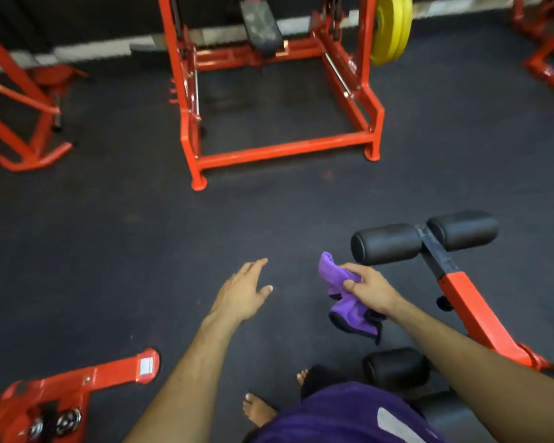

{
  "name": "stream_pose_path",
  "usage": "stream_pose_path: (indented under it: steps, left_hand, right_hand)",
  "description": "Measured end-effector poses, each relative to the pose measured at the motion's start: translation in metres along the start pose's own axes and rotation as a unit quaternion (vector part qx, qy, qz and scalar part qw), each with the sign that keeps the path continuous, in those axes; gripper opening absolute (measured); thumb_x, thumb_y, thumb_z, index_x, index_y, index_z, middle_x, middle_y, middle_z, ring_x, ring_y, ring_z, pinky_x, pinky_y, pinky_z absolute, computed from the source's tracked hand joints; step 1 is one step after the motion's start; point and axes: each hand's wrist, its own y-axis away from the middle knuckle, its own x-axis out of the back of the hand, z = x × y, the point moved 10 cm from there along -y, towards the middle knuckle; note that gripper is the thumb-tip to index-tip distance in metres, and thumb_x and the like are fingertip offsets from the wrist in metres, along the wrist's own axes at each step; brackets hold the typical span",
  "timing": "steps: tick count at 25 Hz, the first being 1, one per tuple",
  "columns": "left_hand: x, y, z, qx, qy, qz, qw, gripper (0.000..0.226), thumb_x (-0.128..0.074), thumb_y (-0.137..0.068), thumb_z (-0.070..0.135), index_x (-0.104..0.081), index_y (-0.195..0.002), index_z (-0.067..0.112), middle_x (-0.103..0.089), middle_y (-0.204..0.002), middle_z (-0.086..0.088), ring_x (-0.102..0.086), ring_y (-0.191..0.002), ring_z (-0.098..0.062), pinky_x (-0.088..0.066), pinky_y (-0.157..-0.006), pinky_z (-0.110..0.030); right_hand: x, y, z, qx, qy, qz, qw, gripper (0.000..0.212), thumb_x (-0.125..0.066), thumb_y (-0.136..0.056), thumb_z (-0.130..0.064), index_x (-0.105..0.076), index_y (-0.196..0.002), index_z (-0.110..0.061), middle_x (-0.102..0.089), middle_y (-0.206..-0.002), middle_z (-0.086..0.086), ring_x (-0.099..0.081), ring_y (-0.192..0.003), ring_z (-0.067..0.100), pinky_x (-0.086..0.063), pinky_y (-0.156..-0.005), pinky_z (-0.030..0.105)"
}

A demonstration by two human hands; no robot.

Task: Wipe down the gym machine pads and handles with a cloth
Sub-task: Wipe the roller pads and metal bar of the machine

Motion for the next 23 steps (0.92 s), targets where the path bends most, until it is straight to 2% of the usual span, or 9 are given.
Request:
stream_pose_path:
  steps: [2,5,7,11,17,21,23]
  left_hand:
    - [0.009,0.003,-0.015,0.007,0.017,-0.005,1.0,0.066,-0.055,-0.103,0.045,-0.024,-0.16,0.037,-0.035,-0.162,0.007,-0.044,-0.142,-0.022,-0.04,-0.113,-0.042]
    - [0.015,-0.001,-0.035,0.019,0.038,-0.021,0.999,0.067,-0.056,-0.102,0.047,-0.022,-0.159,0.042,-0.033,-0.165,0.003,-0.032,-0.151,-0.02,-0.04,-0.115,-0.042]
    - [0.026,-0.017,-0.034,0.014,0.044,-0.008,0.999,0.068,-0.057,-0.101,0.046,-0.023,-0.159,0.041,-0.031,-0.166,0.004,-0.031,-0.152,-0.022,-0.039,-0.115,-0.041]
    - [0.065,-0.07,-0.001,-0.019,0.064,0.026,0.997,0.067,-0.061,-0.098,0.046,-0.028,-0.157,0.04,-0.037,-0.159,0.007,-0.046,-0.142,-0.021,-0.045,-0.109,-0.043]
    - [0.096,-0.166,0.043,-0.049,0.041,-0.003,0.998,0.068,-0.061,-0.092,0.055,-0.028,-0.151,0.048,-0.041,-0.157,0.009,-0.048,-0.14,-0.017,-0.047,-0.109,-0.047]
    - [0.117,-0.231,0.047,-0.05,0.031,0.004,0.998,0.067,-0.063,-0.096,0.049,-0.029,-0.153,0.044,-0.04,-0.156,0.01,-0.044,-0.143,-0.015,-0.044,-0.111,-0.045]
    - [0.122,-0.256,0.035,-0.037,0.05,0.006,0.998,0.067,-0.063,-0.097,0.048,-0.03,-0.154,0.044,-0.039,-0.157,0.01,-0.043,-0.144,-0.015,-0.044,-0.111,-0.044]
  right_hand:
    - [-0.002,-0.001,-0.017,0.01,-0.024,0.006,1.0,0.034,-0.053,-0.086,0.002,-0.069,-0.091,-0.027,-0.07,-0.069,-0.019,-0.063,-0.064,-0.001,-0.045,-0.063,0.011]
    - [0.004,-0.004,-0.033,0.019,-0.076,0.031,0.996,0.029,-0.052,-0.081,-0.011,-0.072,-0.094,-0.026,-0.072,-0.081,-0.008,-0.063,-0.072,0.007,-0.051,-0.072,0.026]
    - [0.019,-0.008,-0.041,0.022,-0.119,0.063,0.991,0.028,-0.053,-0.083,-0.01,-0.073,-0.098,-0.023,-0.072,-0.084,-0.007,-0.064,-0.075,0.008,-0.05,-0.073,0.025]
    - [0.059,-0.02,-0.041,0.002,-0.205,0.117,0.972,0.031,-0.05,-0.094,0.002,-0.072,-0.101,-0.018,-0.072,-0.083,-0.001,-0.065,-0.072,0.007,-0.049,-0.069,0.018]
    - [0.121,-0.071,0.006,-0.023,-0.327,0.182,0.927,0.023,-0.047,-0.096,0.0,-0.069,-0.098,-0.008,-0.071,-0.09,0.013,-0.063,-0.08,0.021,-0.047,-0.077,0.037]
    - [0.146,-0.122,0.024,-0.039,-0.355,0.198,0.913,0.012,-0.048,-0.094,-0.004,-0.06,-0.093,-0.001,-0.06,-0.081,0.006,-0.055,-0.077,0.021,-0.042,-0.073,0.036]
    - [0.15,-0.149,0.022,-0.055,-0.37,0.196,0.907,0.014,-0.052,-0.098,-0.007,-0.061,-0.087,-0.004,-0.06,-0.079,0.005,-0.054,-0.076,0.02,-0.043,-0.072,0.035]
